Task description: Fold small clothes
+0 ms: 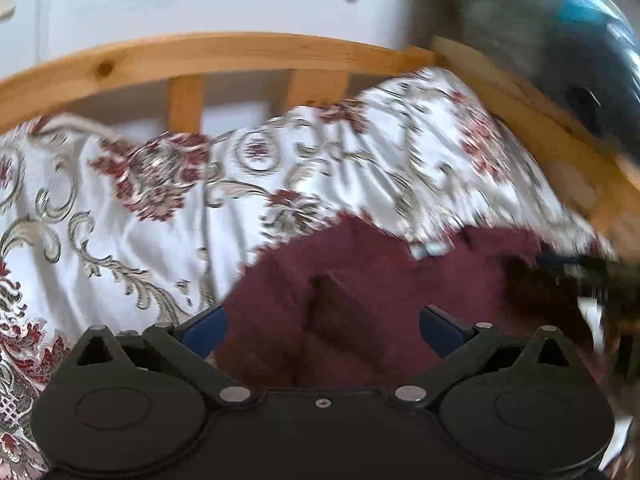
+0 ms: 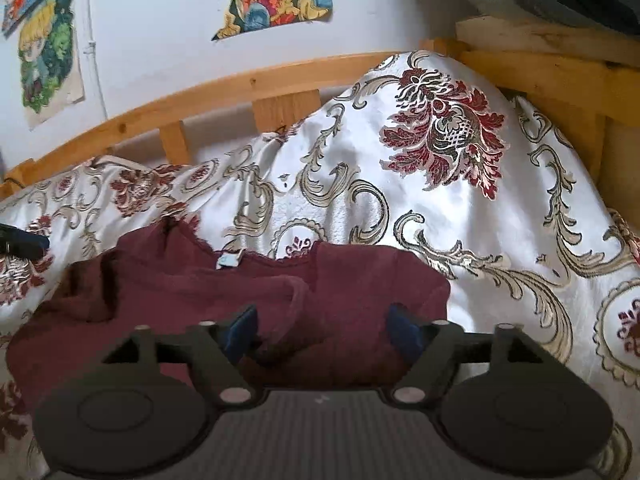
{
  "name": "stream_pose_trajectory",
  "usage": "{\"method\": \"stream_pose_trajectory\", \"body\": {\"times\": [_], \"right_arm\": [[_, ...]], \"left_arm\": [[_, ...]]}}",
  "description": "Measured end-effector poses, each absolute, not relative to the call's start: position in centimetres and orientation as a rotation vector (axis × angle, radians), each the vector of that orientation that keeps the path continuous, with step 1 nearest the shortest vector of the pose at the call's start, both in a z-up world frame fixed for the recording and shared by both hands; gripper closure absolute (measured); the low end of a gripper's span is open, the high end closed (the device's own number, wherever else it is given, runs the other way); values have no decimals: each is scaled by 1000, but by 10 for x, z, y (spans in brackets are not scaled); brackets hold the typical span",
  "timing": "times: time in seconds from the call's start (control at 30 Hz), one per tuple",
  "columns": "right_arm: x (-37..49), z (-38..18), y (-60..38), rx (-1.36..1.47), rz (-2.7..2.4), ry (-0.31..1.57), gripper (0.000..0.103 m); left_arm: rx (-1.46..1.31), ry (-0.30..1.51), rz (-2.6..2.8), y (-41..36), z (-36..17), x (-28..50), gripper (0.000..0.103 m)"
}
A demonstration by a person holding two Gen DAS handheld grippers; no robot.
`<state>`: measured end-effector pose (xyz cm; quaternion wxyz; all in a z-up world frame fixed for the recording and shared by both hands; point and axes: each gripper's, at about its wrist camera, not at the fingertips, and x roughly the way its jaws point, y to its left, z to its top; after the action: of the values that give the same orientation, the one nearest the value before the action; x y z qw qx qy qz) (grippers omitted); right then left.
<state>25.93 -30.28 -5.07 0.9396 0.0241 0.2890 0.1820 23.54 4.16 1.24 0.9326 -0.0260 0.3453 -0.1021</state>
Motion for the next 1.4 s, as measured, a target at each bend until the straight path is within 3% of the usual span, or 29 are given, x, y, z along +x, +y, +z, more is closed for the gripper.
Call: {"method": "stream_pose_trajectory", "body": {"times": [0.13,0.3,0.43,0.57,0.63,0.7,0.87,0.9,1.03,1.23,1.4], "right_arm": [[252,-51,-300,-7,371,581,19],[243,-50,-286,-78,445,564,11],[233,-54,-263,-216,447,557,11],[231,-65,-249,-305,400,570,28],[232,-68,-249,-291,369,574,35],[233,-68,-254,-258,341,573,48],[242,-67,-266,-196,263,563,71],[243,-67,-269,-182,252,562,78],[248,-63,-280,-124,227,565,88],[247,-64,-280,-106,213,568,93],[246,-63,-281,-87,212,571,95]], "left_arm": [[95,715,-204,6,-5,220,7],[245,695,-144,-20,-18,216,28],[297,728,-55,-20,-25,226,44],[267,745,-77,-14,-25,226,47],[246,731,-120,-12,-22,219,41],[247,729,-149,-14,-23,215,32],[296,757,-185,-24,-28,213,24],[307,761,-185,-26,-30,214,24],[332,772,-145,-27,-33,218,28],[343,781,-123,-24,-36,224,49],[336,760,-112,-22,-33,225,82]]}}
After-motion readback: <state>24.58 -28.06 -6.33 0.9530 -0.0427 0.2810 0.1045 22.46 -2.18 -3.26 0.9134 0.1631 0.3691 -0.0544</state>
